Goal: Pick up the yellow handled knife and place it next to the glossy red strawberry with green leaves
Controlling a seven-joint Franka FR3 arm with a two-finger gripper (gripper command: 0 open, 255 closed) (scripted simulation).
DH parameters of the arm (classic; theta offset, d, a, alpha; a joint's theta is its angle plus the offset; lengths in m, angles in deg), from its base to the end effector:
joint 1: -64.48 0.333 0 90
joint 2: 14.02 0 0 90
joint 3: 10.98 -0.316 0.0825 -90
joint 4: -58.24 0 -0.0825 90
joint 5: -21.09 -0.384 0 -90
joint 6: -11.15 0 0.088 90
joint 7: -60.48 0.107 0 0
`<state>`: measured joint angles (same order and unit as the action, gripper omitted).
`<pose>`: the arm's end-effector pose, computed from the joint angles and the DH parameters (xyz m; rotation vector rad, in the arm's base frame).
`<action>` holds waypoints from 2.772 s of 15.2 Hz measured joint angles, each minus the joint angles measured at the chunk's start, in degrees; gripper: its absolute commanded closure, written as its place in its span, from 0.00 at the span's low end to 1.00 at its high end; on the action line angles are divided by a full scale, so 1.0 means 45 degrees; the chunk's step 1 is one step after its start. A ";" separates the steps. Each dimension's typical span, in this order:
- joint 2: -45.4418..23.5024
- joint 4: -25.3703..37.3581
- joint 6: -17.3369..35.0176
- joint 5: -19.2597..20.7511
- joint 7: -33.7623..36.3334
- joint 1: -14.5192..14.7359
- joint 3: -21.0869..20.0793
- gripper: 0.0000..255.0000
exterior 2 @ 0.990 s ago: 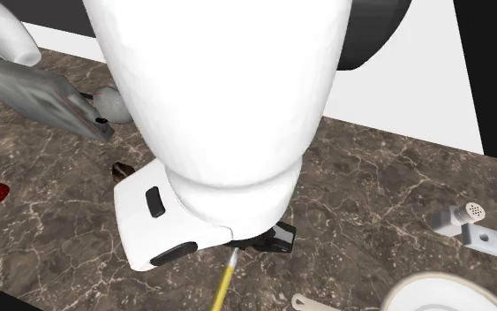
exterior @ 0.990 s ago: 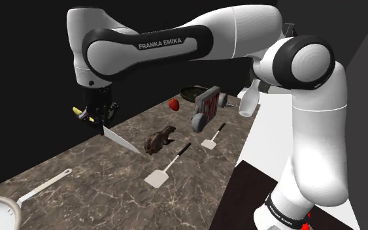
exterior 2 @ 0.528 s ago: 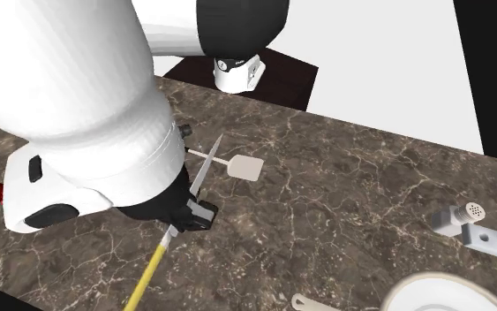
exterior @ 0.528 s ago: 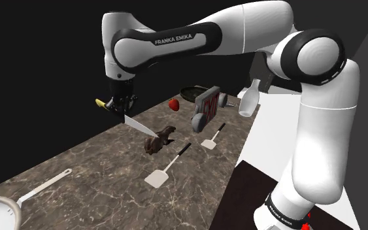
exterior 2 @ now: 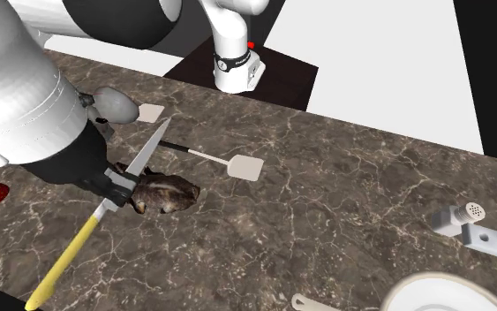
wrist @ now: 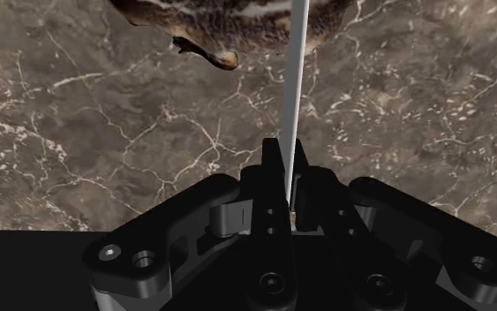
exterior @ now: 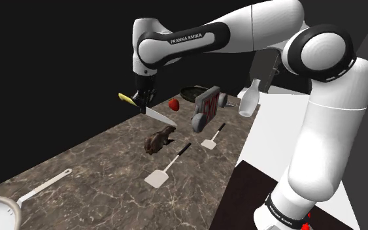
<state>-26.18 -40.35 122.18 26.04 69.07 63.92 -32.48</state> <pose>0.5886 0.2026 0.4674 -3.1178 -0.3717 -0.0324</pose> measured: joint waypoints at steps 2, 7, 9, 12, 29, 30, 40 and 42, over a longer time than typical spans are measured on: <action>-0.0013 0.0104 -0.0072 -0.0048 -0.0517 -0.0305 0.0186 1.00; -0.0060 0.0240 -0.0127 -0.0188 -0.2005 -0.1206 0.0733 1.00; -0.0031 0.0271 -0.0167 -0.0256 -0.2595 -0.1562 0.0943 1.00; -0.0206 0.0464 -0.0176 -0.0289 -0.3377 -0.2029 0.1242 1.00; -0.1303 -0.0355 0.1721 -0.0071 -0.4210 -0.2566 0.1672 1.00; -0.1373 -0.0477 0.1917 -0.0045 -0.4199 -0.2569 0.1687 1.00; -0.2073 -0.1162 0.3299 0.0188 -0.4035 -0.2495 0.1773 1.00; -0.2124 -0.1178 0.3351 0.0198 -0.4051 -0.2504 0.1783 1.00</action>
<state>-35.73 -45.65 137.26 26.93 50.84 52.65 -24.45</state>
